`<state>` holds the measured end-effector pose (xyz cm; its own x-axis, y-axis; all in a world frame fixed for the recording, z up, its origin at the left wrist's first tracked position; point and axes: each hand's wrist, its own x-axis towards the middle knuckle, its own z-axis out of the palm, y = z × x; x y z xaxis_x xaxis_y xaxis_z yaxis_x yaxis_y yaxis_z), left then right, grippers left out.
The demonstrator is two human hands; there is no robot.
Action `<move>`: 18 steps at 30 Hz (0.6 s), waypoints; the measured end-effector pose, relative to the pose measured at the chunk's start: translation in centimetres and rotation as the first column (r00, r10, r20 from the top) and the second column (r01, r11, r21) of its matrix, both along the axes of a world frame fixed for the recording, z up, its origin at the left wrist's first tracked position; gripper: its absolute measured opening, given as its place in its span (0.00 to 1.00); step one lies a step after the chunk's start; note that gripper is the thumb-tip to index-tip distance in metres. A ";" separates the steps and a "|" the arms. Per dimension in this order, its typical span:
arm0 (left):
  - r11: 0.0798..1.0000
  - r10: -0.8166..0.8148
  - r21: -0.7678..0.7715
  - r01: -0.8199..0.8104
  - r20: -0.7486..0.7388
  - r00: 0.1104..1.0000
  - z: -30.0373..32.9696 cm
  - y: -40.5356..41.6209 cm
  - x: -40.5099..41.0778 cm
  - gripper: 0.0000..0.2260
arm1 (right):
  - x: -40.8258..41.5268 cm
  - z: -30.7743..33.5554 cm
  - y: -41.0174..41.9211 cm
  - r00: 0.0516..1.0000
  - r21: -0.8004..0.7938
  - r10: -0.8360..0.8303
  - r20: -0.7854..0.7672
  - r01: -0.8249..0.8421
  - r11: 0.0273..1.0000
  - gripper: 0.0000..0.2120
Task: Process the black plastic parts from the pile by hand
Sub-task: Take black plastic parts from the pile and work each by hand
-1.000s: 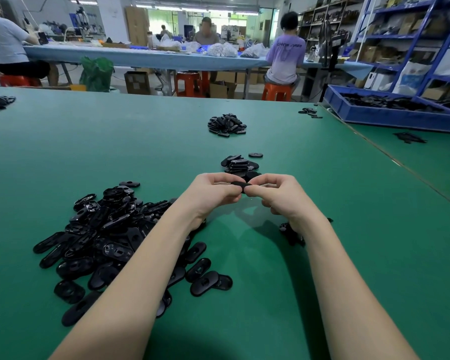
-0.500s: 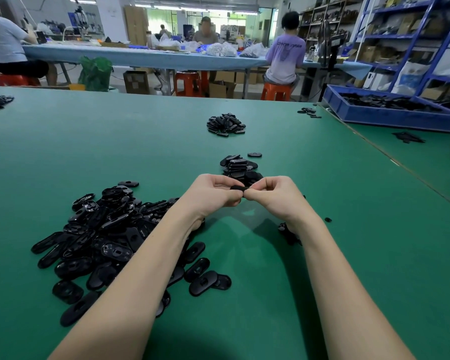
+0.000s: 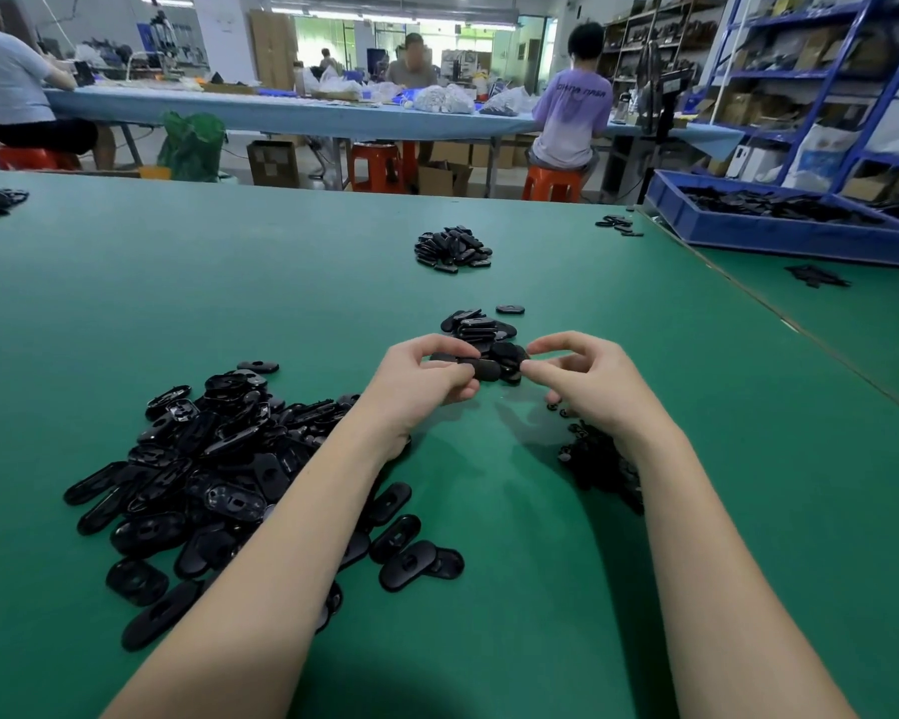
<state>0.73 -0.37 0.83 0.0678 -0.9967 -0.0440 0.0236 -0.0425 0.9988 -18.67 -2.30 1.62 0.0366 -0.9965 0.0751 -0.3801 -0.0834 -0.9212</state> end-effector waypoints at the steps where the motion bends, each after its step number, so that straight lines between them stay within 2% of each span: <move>1: 1.000 -0.010 0.010 0.010 -0.034 0.999 0.0 0.0 -0.1 0.08 | -0.1 0.0 0.1 1.000 0.016 0.028 0.000 -0.028 0.999 0.07; 4: 0.998 -0.060 0.010 0.060 -0.041 0.997 -0.2 0.2 -0.6 0.08 | 0.6 -0.5 0.3 0.993 0.042 0.117 -0.021 -0.116 0.992 0.10; 6: 0.997 -0.080 -0.008 0.081 0.027 0.996 -0.5 0.2 -0.7 0.09 | 1.1 -0.8 0.3 0.990 0.018 0.126 -0.063 -0.125 0.992 0.09; 8: 0.996 -0.043 -0.059 0.061 0.265 0.963 -0.7 0.1 -0.3 0.10 | 1.2 -0.9 0.1 0.990 0.006 0.115 -0.079 -0.115 0.993 0.08; 10: 0.986 0.018 -0.150 0.076 0.546 0.838 -0.7 0.0 0.1 0.10 | 1.0 -1.0 0.0 0.991 0.018 0.118 -0.063 -0.117 0.993 0.08; 11: 0.977 0.041 -0.190 0.100 0.624 0.781 -0.7 -0.1 0.2 0.09 | 0.9 -1.1 0.0 0.991 0.022 0.122 -0.057 -0.121 0.992 0.08; 14: 0.958 0.089 -0.257 0.129 0.692 0.716 -0.8 -0.5 0.1 0.09 | 0.8 -1.1 0.1 0.992 0.037 0.118 -0.046 -0.117 0.992 0.08; 18: 0.950 0.205 -0.312 0.030 0.691 0.693 -0.6 -2.3 0.3 0.08 | 0.4 -1.1 0.1 0.998 0.059 0.064 -0.015 -0.063 0.996 0.06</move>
